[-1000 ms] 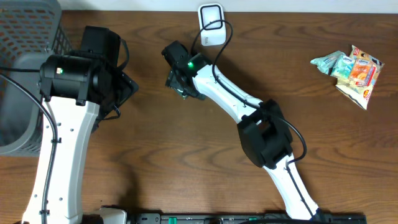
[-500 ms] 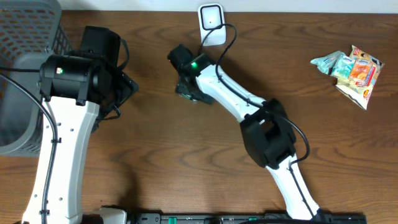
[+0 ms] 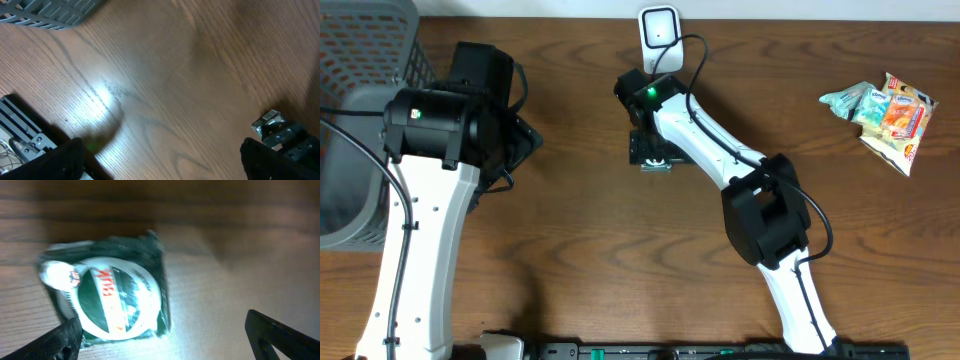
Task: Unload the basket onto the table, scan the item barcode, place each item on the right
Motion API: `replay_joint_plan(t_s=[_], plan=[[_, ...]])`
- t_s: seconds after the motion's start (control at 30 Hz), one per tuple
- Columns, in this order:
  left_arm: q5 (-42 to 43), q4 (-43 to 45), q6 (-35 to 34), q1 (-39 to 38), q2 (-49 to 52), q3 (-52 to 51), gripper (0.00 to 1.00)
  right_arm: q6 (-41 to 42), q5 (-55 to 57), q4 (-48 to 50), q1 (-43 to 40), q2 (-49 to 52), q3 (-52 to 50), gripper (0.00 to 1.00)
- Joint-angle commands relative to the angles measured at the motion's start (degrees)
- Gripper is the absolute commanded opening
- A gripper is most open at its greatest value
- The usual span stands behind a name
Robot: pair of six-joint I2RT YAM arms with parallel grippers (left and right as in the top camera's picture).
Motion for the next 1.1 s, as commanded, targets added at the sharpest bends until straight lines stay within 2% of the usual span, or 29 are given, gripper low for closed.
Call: replay_joint_plan(t_s=[0.0, 0.13, 0.43, 0.57, 0.73, 1.07], plan=[[-0.35, -0.37, -0.33, 0.28, 0.13, -0.09, 0.98, -8.07, -0.57, 1.62, 0.52, -1.79, -0.57, 0.99], [-0.35, -0.37, -0.33, 0.28, 0.13, -0.09, 0.98, -8.07, -5.9, 2.93, 0.7, -1.53, -0.63, 0.99], [-0.35, -0.37, -0.33, 0.28, 0.13, -0.09, 0.98, -10.19, -5.88, 3.72, 0.66, -2.08, -0.61, 0.97], [-0.35, -0.37, -0.33, 0.28, 0.13, -0.09, 0.98, -13.66, -5.84, 2.78, 0.17, -5.73, -0.44, 0.98], [-0.33, -0.37, -0.33, 0.28, 0.13, -0.09, 0.98, -14.08, -5.84, 3.93, 0.31, -8.0, -0.46, 0.98], [-0.33, -0.37, -0.33, 0.28, 0.13, -0.09, 0.98, -11.61, -5.66, 6.62, 2.32, -1.57, -1.42, 0.99]])
